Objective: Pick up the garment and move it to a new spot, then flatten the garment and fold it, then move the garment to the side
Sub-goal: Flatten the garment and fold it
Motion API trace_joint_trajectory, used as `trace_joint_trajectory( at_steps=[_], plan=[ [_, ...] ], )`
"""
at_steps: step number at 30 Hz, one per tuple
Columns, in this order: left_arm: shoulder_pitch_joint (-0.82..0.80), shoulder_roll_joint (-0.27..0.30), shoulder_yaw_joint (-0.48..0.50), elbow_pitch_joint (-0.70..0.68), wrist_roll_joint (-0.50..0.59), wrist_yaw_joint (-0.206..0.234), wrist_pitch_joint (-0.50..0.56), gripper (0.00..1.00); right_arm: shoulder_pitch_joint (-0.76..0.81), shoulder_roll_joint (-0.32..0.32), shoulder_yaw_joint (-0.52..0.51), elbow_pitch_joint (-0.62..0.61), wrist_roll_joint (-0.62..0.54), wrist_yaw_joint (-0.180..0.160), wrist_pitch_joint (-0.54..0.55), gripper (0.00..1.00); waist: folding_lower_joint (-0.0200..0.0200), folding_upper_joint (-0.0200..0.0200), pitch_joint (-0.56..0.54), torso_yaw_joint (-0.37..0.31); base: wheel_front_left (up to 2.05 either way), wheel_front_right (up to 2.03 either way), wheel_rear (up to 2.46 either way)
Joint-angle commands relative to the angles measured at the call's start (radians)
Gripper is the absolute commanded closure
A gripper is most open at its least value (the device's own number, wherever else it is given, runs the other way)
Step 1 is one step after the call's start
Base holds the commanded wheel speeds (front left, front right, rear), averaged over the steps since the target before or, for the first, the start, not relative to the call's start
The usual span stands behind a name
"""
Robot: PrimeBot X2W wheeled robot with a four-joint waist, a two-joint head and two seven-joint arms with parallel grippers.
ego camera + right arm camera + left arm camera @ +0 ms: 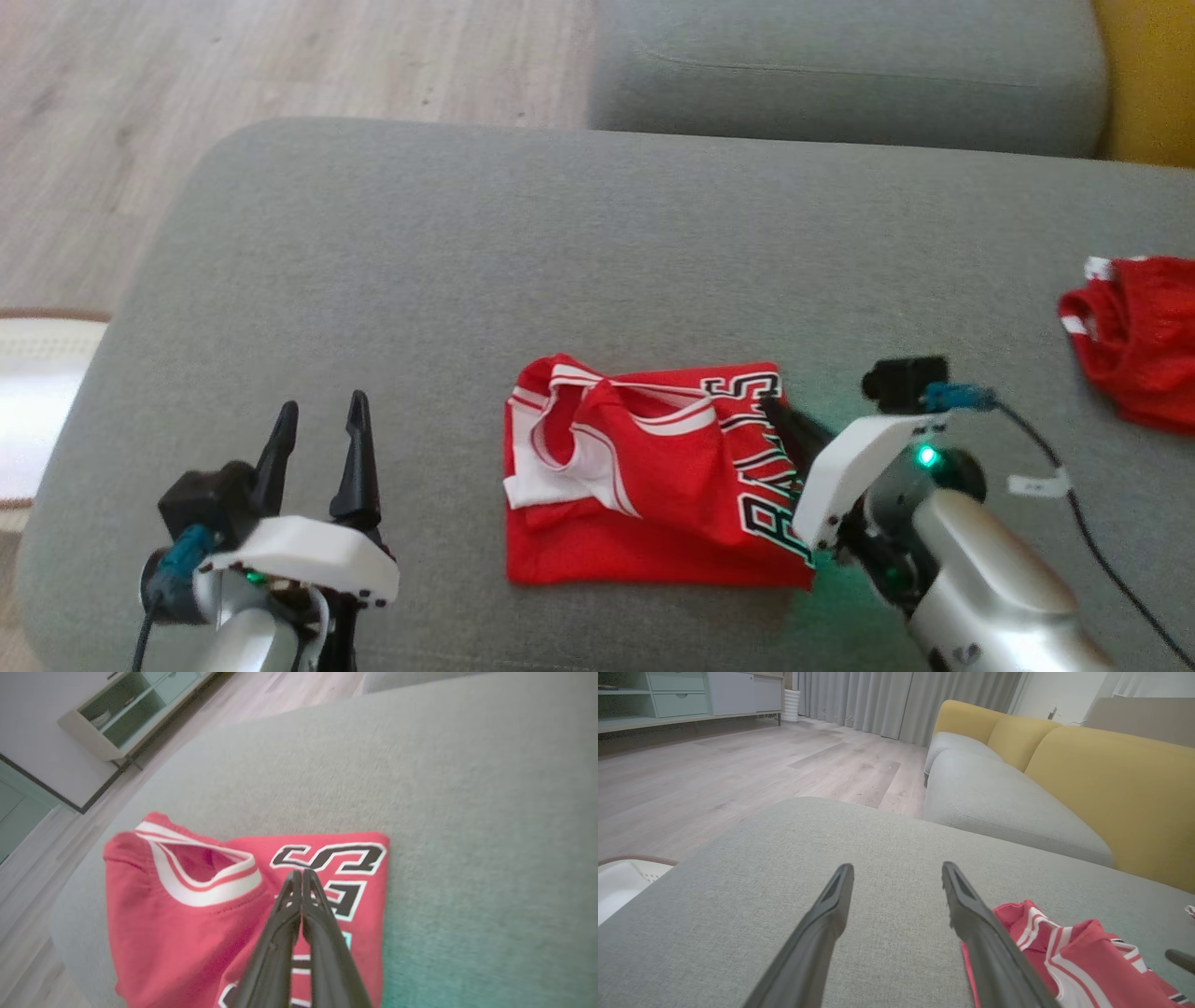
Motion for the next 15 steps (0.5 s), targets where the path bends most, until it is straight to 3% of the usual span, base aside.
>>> trace_joint_trajectory(
  at_steps=[1, 6, 15],
  plan=[
    [-0.052, 0.008, 0.044, -0.021, 0.017, -0.006, -0.012, 0.00, -0.052, 0.014, 0.018, 0.001, 0.006, -0.001, 0.010, 1.00, 0.0000, 0.0000, 0.003, 0.022, 0.00, 0.00, 0.00],
    [-0.059, 0.002, 0.046, -0.006, 0.025, -0.015, -0.012, 0.00, -0.068, 0.066, 0.096, 0.064, 0.025, -0.001, 0.047, 1.00, 0.0000, 0.0000, 0.005, 0.071, 0.00, 0.00, 0.00],
    [-0.055, -0.001, 0.053, 0.006, 0.031, -0.024, -0.012, 0.00, -0.068, 0.095, 0.335, -0.024, 0.110, -0.001, 0.028, 1.00, 0.0000, 0.0000, 0.009, 0.105, 0.00, 0.00, 0.00]
  ],
)
